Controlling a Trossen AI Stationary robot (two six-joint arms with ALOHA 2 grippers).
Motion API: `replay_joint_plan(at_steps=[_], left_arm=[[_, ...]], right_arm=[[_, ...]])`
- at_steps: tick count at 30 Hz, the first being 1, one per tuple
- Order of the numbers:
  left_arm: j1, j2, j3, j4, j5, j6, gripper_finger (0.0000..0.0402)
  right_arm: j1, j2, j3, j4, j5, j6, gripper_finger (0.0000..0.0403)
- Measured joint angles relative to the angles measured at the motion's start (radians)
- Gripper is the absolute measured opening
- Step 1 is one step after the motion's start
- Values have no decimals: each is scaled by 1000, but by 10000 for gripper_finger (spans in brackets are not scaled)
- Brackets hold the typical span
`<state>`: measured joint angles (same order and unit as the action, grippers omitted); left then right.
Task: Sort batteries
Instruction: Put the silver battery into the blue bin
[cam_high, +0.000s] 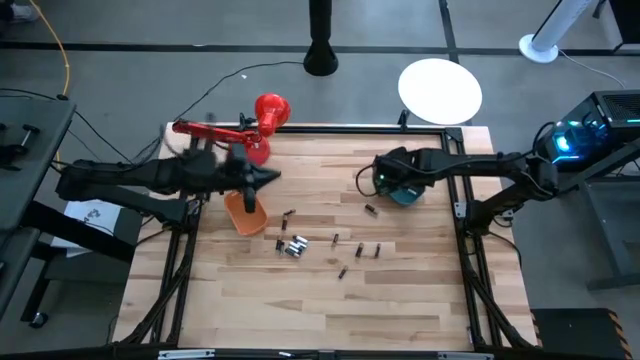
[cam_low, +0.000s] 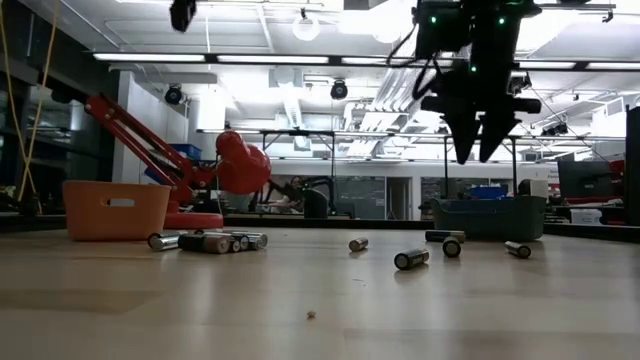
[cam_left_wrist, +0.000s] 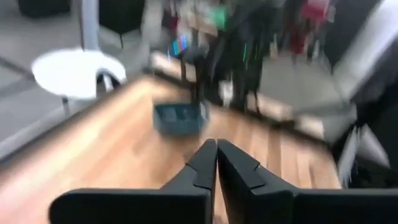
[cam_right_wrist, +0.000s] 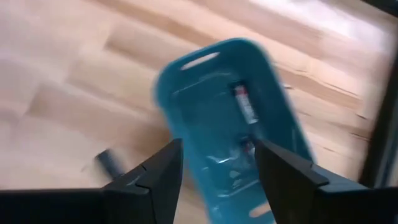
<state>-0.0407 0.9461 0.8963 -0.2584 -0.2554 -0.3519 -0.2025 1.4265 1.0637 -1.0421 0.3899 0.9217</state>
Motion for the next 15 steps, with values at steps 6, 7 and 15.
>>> replay_joint_plan(at_steps=[6,7,15], left_arm=[[-101,209,0,-39,139,68,82],[-113,250,5,-56,155,103,98],[-95,539,56,-236,198,422,175]], right_arm=[[111,0,0,-23,-3,1,195],[132,0,0,-32,-5,11,195],[313,-63,0,-107,3,189,195]])
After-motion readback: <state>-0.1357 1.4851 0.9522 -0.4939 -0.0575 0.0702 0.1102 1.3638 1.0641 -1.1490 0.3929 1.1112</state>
